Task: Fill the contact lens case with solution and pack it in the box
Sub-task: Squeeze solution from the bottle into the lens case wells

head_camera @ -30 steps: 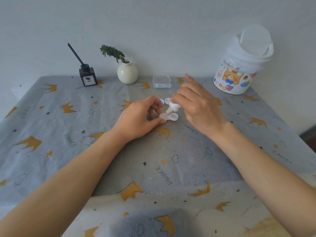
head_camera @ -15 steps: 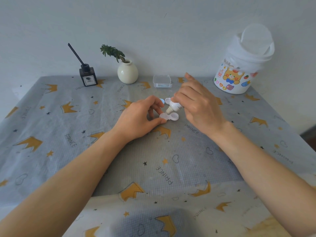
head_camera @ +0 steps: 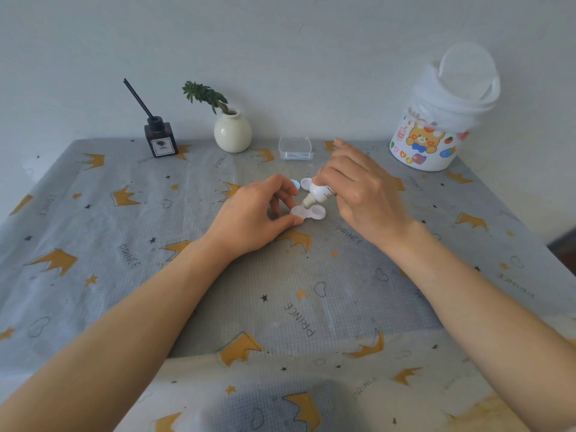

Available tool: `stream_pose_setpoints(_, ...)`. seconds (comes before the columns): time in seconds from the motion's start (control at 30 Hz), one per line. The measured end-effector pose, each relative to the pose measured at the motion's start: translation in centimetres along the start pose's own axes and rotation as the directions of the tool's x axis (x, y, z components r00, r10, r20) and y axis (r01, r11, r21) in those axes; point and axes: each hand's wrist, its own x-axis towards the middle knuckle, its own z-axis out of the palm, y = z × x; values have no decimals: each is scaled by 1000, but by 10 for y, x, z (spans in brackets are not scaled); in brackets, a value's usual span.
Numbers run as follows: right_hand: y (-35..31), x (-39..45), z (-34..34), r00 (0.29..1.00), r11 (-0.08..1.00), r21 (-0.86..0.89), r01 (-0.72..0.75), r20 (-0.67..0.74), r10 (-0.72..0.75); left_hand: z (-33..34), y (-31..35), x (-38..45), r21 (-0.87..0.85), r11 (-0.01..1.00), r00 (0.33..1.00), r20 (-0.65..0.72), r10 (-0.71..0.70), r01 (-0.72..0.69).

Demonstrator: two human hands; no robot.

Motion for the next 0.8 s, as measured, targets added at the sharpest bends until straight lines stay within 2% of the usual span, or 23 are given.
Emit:
stream_pose_setpoints(0.37, -4, -5, -4, 996, 997, 53, -58, 64, 55, 0, 0, 0, 3, 1000, 1000, 2, 1, -1)
stream_pose_setpoints(0.53, -6, -11, -4, 966, 967, 115, -226, 155, 208, 0, 0, -1, 1, 1000, 1000, -2, 12, -12)
stream_pose_setpoints(0.8, -6, -17, -4, 873, 831, 281, -479, 248, 420, -1, 0, -1, -6, 1000, 1000, 2, 10, -10)
